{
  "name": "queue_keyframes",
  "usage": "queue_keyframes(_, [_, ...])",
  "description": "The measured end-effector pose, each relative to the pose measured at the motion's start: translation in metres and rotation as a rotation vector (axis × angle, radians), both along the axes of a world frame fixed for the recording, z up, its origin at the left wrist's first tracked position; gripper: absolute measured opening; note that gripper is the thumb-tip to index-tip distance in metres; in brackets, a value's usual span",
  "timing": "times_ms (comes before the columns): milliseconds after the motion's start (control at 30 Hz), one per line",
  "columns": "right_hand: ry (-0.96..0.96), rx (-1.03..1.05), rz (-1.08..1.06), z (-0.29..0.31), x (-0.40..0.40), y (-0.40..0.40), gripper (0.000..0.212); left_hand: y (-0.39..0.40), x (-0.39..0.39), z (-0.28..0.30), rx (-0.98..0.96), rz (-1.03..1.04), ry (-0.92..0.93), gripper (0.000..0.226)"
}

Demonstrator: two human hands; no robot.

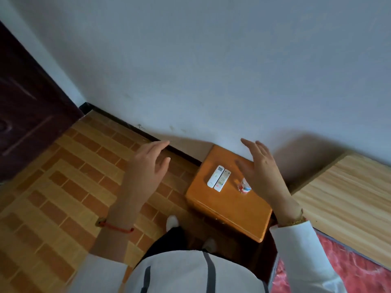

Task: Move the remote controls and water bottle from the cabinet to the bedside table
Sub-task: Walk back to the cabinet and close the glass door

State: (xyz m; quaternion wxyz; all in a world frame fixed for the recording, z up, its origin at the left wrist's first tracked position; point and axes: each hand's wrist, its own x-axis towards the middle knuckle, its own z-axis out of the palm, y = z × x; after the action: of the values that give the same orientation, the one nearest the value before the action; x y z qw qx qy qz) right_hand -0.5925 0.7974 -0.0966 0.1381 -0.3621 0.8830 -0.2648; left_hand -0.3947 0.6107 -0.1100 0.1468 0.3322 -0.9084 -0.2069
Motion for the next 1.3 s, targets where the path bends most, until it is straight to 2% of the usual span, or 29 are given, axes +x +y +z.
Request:
queue_keyframes(300, [0.027,0.064,0.415,0.004,0.062,-0.139,0.055,-0.049,0.118,0.003,-0.017,0.361,0.015,0.043])
queue_keyframes(567, [0.106,0.013,0.802,0.016,0.183,-0.294,0.045,-0.119,0.254,0.003,-0.082,0.747,-0.038,0.042])
queue_keyframes(733, [0.075,-0.008,0.958,0.004,0.269,-0.39,0.074,-0.158,0.338,0.009,-0.099,0.94,-0.059,0.041])
queue_keyframes(833, [0.047,-0.016,1.067,0.006,0.321,-0.433,0.056,-0.173,0.385,0.014,-0.102,1.027,-0.063,0.04])
queue_keyframes(900, [0.036,-0.022,1.137,0.007,0.352,-0.458,0.051,-0.18,0.414,0.014,-0.106,1.077,-0.045,0.039])
queue_keyframes(1100, [0.003,0.007,1.335,-0.004,0.428,-0.532,0.051,-0.204,0.47,0.005,-0.11,1.263,-0.036,0.04])
queue_keyframes(1300, [-0.018,-0.004,1.463,-0.017,0.499,-0.618,0.055,-0.263,0.524,-0.009,-0.101,1.373,-0.021,0.039])
